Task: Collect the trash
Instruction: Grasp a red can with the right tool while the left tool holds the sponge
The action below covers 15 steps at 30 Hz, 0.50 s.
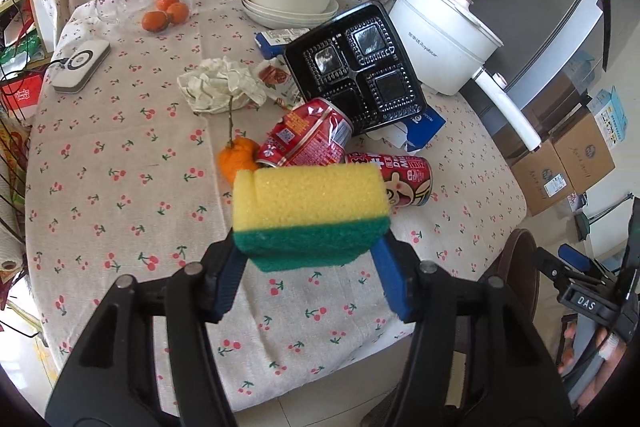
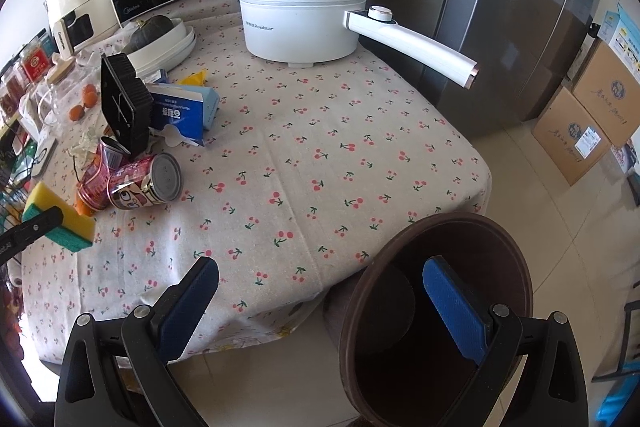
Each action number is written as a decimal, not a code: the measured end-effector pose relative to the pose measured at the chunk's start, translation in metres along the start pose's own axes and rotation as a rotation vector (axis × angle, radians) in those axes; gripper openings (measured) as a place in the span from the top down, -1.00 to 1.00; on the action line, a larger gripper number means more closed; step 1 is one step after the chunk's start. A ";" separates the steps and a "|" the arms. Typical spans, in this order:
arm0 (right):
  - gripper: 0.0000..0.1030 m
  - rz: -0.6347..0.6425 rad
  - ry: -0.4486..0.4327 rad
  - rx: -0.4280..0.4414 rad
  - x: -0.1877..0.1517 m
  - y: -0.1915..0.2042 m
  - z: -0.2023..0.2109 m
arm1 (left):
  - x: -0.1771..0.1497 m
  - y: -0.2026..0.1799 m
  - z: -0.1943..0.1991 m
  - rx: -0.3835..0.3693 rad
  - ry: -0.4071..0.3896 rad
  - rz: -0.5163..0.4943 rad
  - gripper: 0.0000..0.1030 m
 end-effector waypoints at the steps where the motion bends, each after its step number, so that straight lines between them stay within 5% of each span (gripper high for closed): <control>1: -1.00 0.000 0.001 0.003 0.000 0.005 -0.001 | 0.000 0.004 0.005 0.001 -0.008 -0.003 -0.18; 15: -1.00 0.060 0.022 0.069 -0.008 0.089 -0.010 | -0.025 0.073 0.044 0.044 -0.039 0.017 -0.18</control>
Point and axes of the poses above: each gripper's, at about its wrist camera, not at the fingertips, and z roughly against the way its jaws point, y to its left, x to its top, the point moved 5 cm from there along -z, roughly the way its jaws point, and after that the axes turned 12 degrees about -z, right-handed, at the moved point
